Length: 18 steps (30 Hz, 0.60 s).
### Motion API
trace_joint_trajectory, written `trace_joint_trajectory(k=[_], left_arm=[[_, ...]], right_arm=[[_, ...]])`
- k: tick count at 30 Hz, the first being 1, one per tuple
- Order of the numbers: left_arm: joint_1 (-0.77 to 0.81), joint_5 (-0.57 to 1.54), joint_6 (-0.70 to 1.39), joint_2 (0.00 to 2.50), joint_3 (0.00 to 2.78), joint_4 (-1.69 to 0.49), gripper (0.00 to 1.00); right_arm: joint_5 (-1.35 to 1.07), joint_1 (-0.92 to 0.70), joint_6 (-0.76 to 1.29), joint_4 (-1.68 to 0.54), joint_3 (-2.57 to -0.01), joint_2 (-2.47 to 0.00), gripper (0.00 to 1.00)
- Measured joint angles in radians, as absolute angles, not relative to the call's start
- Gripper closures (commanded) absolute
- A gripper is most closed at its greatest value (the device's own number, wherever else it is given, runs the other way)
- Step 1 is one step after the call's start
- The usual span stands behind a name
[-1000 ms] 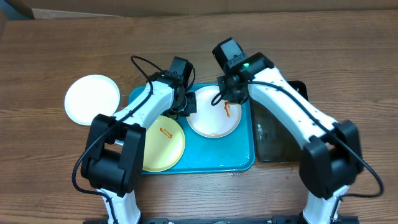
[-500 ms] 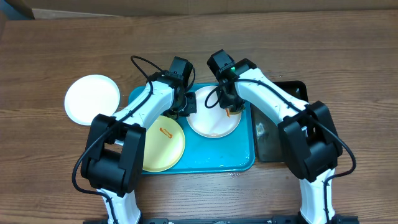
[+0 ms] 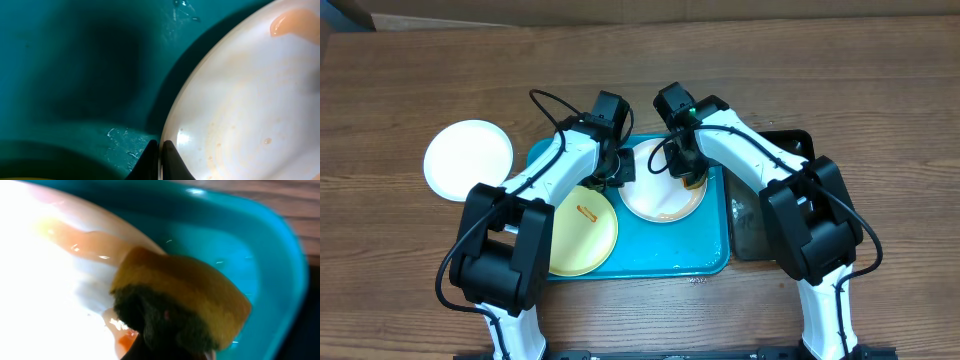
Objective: Clean dirty plates on tray and stack at the side
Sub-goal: 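Carry sponge over held plate and scrub its surface with right gripper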
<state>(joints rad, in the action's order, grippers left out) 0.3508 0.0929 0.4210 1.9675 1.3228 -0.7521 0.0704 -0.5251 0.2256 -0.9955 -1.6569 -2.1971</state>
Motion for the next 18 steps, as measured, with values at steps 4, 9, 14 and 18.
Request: trace_joint_trajectory(k=[4,9,14,18], left_arm=[[0.340,0.092,0.421,1.967,1.323,-0.754,0.96],[0.339,0.090,0.421,1.967,1.323,-0.755,0.96],[0.339,0.090,0.421,1.967,1.323,-0.755,0.95],[0.339,0.090,0.421,1.967,1.323,-0.755,0.94]], right_arm=[[-0.022,-0.519,0.217,-0.996,-1.659,-2.197,0.95],[-0.137,-0.524,0.224,-0.992,-1.660,-2.200,0.96],[-0.236,-0.537,0.236,-0.986,-1.660,-2.206,0.96],[-0.338,-0.530,0.235,-1.021,-1.691,-2.228,0.96]])
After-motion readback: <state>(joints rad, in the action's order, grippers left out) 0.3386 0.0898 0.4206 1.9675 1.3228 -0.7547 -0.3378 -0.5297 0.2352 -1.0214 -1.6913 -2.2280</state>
